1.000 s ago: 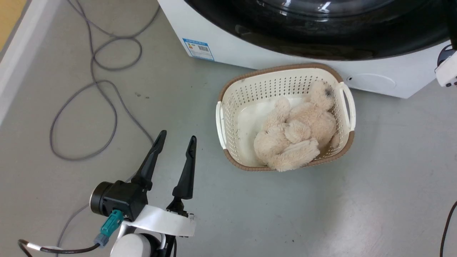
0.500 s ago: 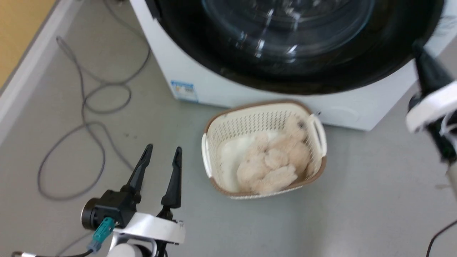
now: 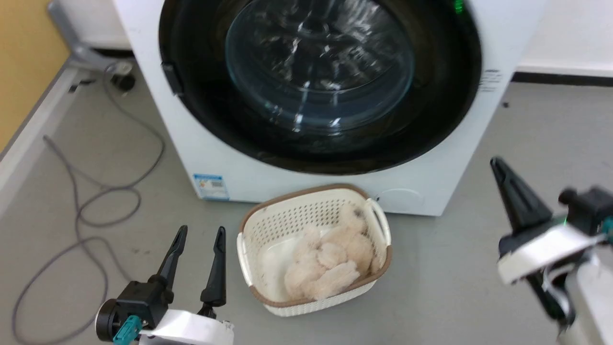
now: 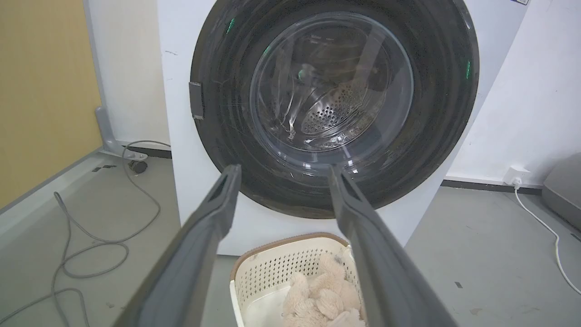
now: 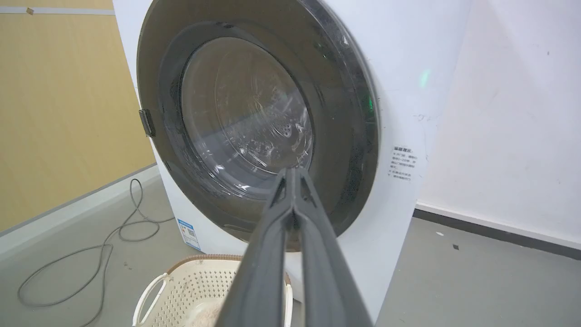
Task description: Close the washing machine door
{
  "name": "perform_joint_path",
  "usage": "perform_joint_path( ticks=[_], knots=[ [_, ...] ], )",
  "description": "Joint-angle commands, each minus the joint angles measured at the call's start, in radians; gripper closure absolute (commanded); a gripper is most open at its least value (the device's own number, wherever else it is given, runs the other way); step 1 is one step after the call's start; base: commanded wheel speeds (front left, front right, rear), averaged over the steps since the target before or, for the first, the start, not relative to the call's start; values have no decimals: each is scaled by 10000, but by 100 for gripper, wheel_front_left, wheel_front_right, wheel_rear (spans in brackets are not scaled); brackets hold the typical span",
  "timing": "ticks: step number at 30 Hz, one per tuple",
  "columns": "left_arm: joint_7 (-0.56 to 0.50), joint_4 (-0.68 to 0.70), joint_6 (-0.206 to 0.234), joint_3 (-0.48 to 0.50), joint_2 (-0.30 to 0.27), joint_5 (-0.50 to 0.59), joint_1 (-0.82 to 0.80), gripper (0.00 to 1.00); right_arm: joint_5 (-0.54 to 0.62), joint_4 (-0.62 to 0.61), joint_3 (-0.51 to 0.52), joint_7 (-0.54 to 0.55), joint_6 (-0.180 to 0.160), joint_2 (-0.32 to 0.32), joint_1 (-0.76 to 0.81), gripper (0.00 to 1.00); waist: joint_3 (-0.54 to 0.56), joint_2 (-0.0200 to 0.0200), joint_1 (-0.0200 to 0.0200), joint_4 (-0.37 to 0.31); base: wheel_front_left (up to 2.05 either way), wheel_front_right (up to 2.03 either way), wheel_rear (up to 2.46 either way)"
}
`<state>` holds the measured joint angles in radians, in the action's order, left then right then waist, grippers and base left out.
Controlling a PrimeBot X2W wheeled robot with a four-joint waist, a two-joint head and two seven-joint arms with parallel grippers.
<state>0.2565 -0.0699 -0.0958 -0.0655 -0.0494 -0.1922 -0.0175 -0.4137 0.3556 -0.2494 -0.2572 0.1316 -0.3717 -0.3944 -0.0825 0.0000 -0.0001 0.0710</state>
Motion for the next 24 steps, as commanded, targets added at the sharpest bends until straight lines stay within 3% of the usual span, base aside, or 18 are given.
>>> perform_joint_path(
  ticks=[1, 14, 15, 16, 17, 24],
  knots=[
    [53, -24, -3, 74, -9, 84, 145, 0, 144, -297, 198, -43, -9, 244, 468, 100, 298, 0, 1, -284, 0, 0, 0],
    [53, -80, 205, 254, -9, 245, 686, 0, 1511, -2542, 2487, -44, -9, 2378, 3750, 100, 813, 0, 1, -571, 0, 0, 0],
    [53, -100, 223, 253, -9, 278, 711, 0, 1578, -2617, 2594, -44, -9, 2491, 3911, 82, 828, 0, 1, -581, 0, 0, 0],
    [53, -121, 241, 253, -9, 319, 732, 0, 1700, -2690, 2680, -45, -9, 2575, 4046, 33, 841, 0, 1, -594, 0, 0, 0],
    [53, -138, 259, 252, -9, 365, 751, 0, 1792, -2727, 2737, -45, -9, 2659, 4166, 0, 855, 0, 1, -608, 0, 0, 0],
    [53, -228, 382, 154, -9, 809, 883, 0, 2375, -2887, 2905, -45, -9, 2989, 4613, 0, 924, 0, 1, -658, 0, 0, 0]
  ],
)
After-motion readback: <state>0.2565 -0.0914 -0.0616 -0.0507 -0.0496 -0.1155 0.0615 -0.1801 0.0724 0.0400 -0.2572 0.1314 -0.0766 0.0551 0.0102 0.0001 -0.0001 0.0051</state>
